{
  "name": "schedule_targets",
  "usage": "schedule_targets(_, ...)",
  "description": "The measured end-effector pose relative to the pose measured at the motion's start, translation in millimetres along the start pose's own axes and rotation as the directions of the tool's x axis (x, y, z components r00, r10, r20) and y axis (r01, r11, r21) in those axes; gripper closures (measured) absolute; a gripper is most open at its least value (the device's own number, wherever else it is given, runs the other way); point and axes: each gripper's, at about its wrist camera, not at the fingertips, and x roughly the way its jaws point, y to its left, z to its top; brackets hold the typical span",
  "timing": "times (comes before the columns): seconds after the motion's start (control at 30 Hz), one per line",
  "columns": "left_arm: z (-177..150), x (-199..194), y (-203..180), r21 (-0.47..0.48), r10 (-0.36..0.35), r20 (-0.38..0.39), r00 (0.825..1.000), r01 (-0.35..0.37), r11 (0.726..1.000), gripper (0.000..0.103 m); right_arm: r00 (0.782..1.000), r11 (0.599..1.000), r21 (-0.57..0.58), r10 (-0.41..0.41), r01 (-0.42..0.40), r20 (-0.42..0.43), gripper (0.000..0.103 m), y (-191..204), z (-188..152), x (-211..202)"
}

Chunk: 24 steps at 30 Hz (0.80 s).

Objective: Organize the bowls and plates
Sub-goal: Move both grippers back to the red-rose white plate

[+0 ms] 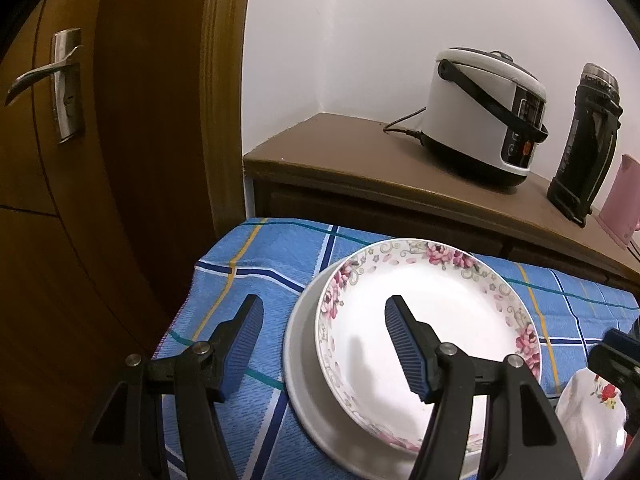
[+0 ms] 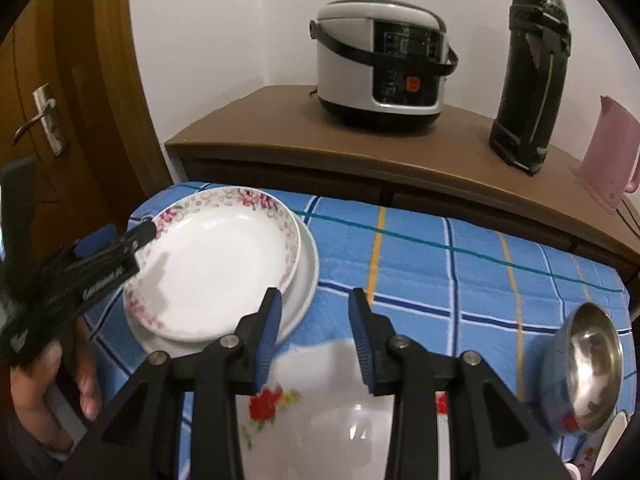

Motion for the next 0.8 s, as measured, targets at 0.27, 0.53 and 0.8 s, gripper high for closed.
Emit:
schedule_targets(0.27, -16, -28, -11, 0.001, 0.000, -0.003, 1.000, 0.000, 1.000, 0.037, 1.000, 1.000, -0.005, -0.022, 0.022, -0.016, 0.066, -28, -29, -27)
schedule_targets(0.53, -37, -72, -45, 0.038, -0.077, -0.012, 0.997, 0.078, 0.996, 0.037, 0.998, 0.999, 0.027, -0.040, 0.042, -0.040, 0.064, -58, -45, -34)
schedule_targets(0.8, -60, -82, -80, 0.074, -0.141, -0.075, 0.987, 0.147, 0.986, 0.037, 0.998, 0.998, 0.047, -0.040, 0.042, -0.047, 0.060, -71, -47, -44)
